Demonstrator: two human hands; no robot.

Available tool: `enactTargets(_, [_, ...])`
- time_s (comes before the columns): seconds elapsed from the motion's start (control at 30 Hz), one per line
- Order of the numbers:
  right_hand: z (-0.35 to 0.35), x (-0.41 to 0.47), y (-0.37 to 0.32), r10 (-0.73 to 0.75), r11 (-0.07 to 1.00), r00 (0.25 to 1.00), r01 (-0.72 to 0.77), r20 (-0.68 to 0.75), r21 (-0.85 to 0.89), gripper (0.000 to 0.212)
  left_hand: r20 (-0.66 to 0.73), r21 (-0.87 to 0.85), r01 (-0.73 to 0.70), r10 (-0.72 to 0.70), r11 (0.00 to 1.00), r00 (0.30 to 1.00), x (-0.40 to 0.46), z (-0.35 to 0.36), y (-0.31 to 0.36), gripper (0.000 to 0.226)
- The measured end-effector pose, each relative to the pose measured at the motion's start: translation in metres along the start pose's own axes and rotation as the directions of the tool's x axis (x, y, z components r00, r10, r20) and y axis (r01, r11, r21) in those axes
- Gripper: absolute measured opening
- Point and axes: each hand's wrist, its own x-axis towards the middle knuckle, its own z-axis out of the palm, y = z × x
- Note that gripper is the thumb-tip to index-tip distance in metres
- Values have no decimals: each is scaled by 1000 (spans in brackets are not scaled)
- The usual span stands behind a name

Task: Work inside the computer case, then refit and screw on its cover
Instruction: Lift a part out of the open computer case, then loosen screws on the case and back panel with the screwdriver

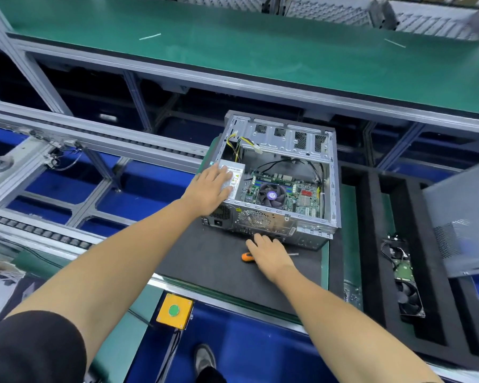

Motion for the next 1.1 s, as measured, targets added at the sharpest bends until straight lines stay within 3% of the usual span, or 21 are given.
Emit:
enactTargets(0.1, [-15,-2,2,-82,997,982,82,-170,-8,28,59,48,24,-27,999,998,3,-1,-2,59])
enactTargets(0.2, [-47,-1,10,-161,982,870,187,-467,11,19,92,41,12,-16,999,996,8,-1,-4,60])
enactTargets(0.27, [-73,5,19,-87,959,779,235,-621,160,19,92,33,2,-5,999,996,11,0,-6,59])
enactTargets(0.3, [-88,10,25,30,919,767,230,-641,319,18,87,34,-9,6,999,996,13,1,-7,57])
enactTargets(0.33, [-104,17,33,179,835,771,210,-612,509,16,75,36,-25,22,999,997,14,0,-9,54])
enactTargets(0.4, [-131,30,53,453,545,750,195,-482,815,11,50,53,-86,84,995,995,19,-4,-15,46])
enactTargets(0.47, [-149,39,79,640,277,677,239,-364,931,13,43,88,-193,190,977,981,25,-12,-19,39])
enactTargets(0.57, [-152,38,112,772,226,567,179,-288,958,31,44,14,-363,362,932,931,38,-22,-16,35])
enactTargets(0.67, [-126,27,127,834,155,532,30,-147,987,33,123,-108,-458,468,883,875,46,-25,-1,41])
enactTargets(0.77, [-111,19,131,818,17,573,45,-40,999,23,129,-171,-493,515,853,847,57,-16,32,52])
enactTargets(0.87, [-120,19,127,784,-174,617,117,66,978,21,115,-410,-371,451,833,885,73,-8,86,53])
enactTargets(0.97, [-125,17,127,734,-353,659,164,164,921,16,194,-485,-322,459,813,867,85,1,131,26])
enactTargets(1.07, [-129,1,147,662,-432,709,94,244,897,9,247,-557,-224,417,800,875,92,14,150,18])
enactTargets(1.1, [-130,-7,159,684,-376,694,73,224,924,11,251,-548,-200,388,812,887,93,17,153,17])
